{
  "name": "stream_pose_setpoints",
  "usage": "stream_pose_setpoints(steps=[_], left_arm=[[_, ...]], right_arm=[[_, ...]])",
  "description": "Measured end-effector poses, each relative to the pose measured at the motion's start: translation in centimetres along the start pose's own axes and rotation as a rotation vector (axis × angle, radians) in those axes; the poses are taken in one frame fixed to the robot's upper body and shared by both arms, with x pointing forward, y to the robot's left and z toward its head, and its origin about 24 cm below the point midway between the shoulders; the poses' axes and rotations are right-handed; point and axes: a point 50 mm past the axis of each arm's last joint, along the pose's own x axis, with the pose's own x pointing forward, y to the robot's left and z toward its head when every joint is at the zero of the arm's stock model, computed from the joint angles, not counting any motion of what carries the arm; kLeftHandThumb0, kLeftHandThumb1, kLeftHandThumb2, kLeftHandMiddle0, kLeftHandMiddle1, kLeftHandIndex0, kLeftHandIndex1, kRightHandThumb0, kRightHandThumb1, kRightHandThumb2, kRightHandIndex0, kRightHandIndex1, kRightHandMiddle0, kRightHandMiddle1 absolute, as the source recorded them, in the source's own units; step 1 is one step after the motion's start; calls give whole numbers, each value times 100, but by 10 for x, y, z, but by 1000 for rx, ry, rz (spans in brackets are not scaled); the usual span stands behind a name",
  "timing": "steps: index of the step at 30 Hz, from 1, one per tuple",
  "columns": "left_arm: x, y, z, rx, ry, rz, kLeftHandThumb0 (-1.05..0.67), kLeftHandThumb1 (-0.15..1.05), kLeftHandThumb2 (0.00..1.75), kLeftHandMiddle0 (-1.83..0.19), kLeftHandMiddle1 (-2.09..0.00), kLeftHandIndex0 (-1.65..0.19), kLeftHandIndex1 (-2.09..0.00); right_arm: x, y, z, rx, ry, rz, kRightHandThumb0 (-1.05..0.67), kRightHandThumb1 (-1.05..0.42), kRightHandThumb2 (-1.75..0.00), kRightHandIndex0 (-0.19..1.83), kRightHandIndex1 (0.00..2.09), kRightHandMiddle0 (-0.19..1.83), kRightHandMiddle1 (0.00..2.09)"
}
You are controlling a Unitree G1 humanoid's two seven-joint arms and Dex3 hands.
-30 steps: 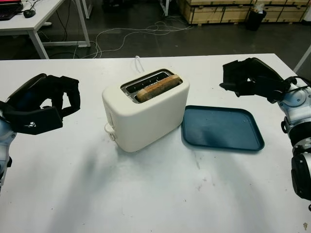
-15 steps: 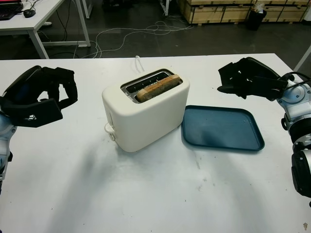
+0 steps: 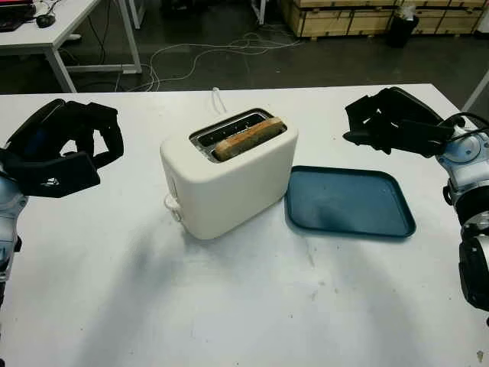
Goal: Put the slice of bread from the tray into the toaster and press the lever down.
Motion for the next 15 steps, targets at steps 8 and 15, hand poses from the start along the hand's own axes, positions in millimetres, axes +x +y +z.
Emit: stream_pose_setpoints(steps=[8,15], left_arm=[[0,-1,0,-1,5,-2,-6,52,71,-95,-174,-89,-147],[0,0,3,1,1,0,-6,52,72,-95,-174,-88,-148]], right_arm=[[0,0,0,0,0,0,-105,-92,-36,156,147,141,140],[-1,-1,0,10,-5,-1,-105,-92,-33,156,148,138,137]])
